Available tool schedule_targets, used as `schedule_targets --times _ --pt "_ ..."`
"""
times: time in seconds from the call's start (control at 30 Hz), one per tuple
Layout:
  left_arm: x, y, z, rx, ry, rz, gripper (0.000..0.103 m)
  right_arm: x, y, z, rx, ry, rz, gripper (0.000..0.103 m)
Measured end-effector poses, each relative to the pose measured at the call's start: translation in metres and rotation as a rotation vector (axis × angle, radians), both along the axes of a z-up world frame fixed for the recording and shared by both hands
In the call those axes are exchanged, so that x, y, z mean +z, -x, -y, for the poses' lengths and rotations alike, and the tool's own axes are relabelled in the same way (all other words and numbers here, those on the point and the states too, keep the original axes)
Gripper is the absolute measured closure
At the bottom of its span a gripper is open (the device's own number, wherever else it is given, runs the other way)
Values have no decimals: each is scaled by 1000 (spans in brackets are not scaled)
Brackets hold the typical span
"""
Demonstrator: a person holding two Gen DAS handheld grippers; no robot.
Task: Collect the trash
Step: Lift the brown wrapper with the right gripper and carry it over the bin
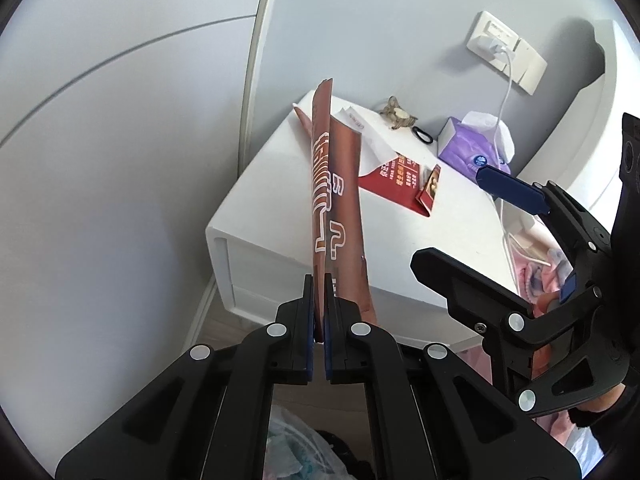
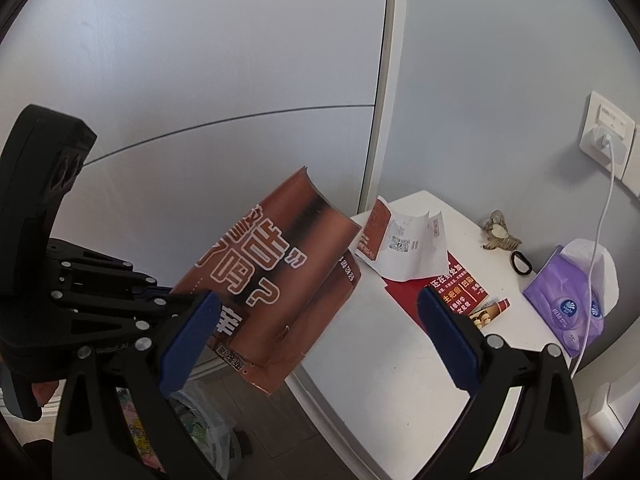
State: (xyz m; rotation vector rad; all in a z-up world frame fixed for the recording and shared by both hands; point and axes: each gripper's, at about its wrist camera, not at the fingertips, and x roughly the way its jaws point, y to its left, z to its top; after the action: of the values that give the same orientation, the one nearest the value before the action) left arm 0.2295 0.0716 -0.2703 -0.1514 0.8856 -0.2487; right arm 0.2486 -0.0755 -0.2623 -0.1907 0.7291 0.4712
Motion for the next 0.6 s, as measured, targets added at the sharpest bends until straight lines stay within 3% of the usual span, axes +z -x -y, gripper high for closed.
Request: schedule_targets --times 0.6 --pt "35 81 -24 59 -44 41 101 38 69 -30 94 -19 27 7"
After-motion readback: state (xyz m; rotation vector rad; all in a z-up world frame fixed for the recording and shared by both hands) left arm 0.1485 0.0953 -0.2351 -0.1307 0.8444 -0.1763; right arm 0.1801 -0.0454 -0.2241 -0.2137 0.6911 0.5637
